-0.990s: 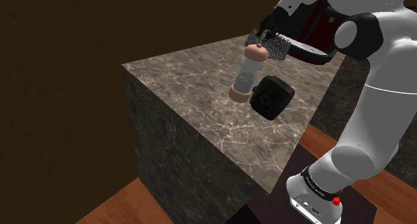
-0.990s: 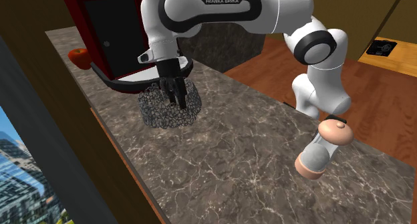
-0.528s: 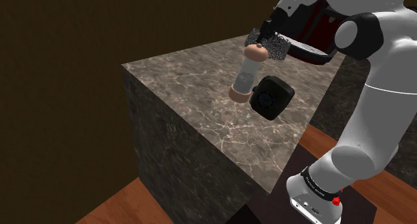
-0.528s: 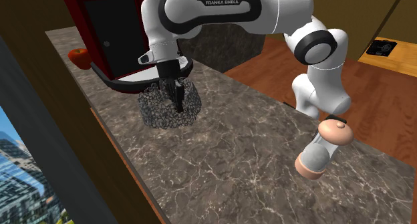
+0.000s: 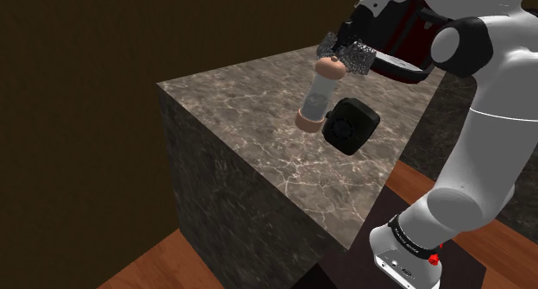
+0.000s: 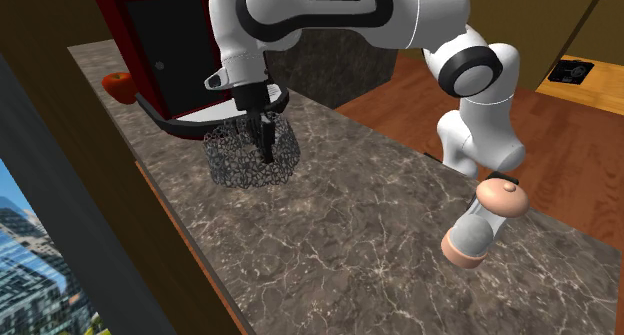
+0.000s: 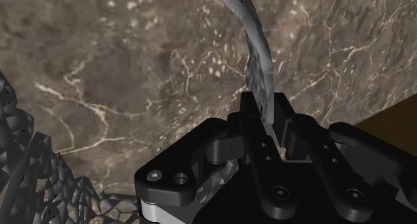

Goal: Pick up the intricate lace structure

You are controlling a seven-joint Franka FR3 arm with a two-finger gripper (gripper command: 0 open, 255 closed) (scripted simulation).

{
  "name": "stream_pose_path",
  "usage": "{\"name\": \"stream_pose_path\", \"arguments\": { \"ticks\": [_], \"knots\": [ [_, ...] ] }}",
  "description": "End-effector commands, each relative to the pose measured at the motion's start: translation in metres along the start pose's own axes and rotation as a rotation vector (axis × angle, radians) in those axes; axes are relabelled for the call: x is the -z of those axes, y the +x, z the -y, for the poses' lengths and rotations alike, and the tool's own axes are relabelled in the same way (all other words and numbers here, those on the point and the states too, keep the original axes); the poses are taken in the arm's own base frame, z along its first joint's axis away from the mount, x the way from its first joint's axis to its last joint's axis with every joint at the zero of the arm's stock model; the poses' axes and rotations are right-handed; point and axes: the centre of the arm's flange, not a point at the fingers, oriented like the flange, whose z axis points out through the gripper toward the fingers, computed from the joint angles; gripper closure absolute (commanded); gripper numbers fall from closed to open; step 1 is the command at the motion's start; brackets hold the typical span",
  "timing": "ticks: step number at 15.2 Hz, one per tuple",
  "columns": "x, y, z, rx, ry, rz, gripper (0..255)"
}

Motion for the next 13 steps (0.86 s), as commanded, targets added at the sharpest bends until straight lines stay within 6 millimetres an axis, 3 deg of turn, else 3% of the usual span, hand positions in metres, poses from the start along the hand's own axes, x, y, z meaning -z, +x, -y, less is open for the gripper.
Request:
{"name": "stream_pose_path", "arguments": {
  "ticks": [1,11,13],
  "knots": [
    [0.01,0.0,0.004,0.0,0.0,0.0,255],
    [0.056,0.005,0.029,0.0,0.0,0.0,255],
    [0.057,0.005,0.029,0.0,0.0,0.0,255]
  ]
}}
